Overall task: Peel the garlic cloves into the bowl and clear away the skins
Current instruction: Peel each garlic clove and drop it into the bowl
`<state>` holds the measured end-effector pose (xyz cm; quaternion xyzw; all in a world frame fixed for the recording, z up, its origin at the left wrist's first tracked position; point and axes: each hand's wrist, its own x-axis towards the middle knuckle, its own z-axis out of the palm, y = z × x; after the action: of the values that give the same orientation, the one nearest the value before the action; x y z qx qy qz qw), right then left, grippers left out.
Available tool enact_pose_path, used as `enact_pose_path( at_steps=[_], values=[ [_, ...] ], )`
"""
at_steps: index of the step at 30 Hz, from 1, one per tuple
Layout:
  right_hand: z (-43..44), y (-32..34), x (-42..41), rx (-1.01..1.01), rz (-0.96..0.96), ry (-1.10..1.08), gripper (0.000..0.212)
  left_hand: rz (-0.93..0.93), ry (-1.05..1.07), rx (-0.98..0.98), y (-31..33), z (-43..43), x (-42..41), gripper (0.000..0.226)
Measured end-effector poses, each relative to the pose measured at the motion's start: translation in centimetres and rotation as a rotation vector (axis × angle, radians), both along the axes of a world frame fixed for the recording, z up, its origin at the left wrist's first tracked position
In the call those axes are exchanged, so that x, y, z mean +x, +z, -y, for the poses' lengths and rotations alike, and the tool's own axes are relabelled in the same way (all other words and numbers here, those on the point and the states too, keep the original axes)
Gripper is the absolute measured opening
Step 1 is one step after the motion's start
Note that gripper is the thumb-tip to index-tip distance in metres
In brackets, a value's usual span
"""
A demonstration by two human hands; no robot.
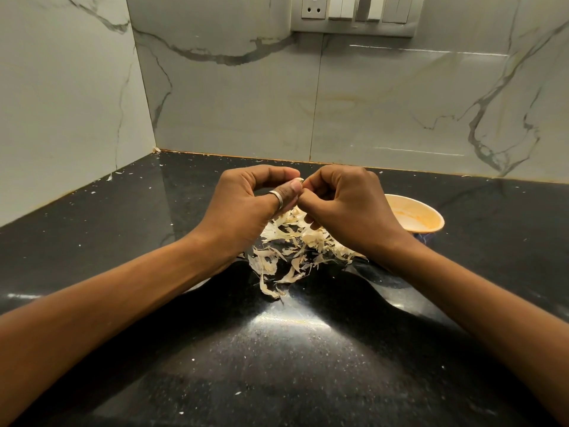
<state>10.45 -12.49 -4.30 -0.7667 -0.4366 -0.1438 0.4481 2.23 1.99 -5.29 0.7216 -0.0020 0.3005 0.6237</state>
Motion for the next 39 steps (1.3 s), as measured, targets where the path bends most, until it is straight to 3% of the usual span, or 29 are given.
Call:
enact_pose_path(
  at_steps=[39],
  values=[
    [0.21, 0.37, 0.03, 0.006, 0.076, -0.086, 0.014, 0.028, -0.020, 0.028, 0.15, -0.08, 0.03, 0.023]
  ],
)
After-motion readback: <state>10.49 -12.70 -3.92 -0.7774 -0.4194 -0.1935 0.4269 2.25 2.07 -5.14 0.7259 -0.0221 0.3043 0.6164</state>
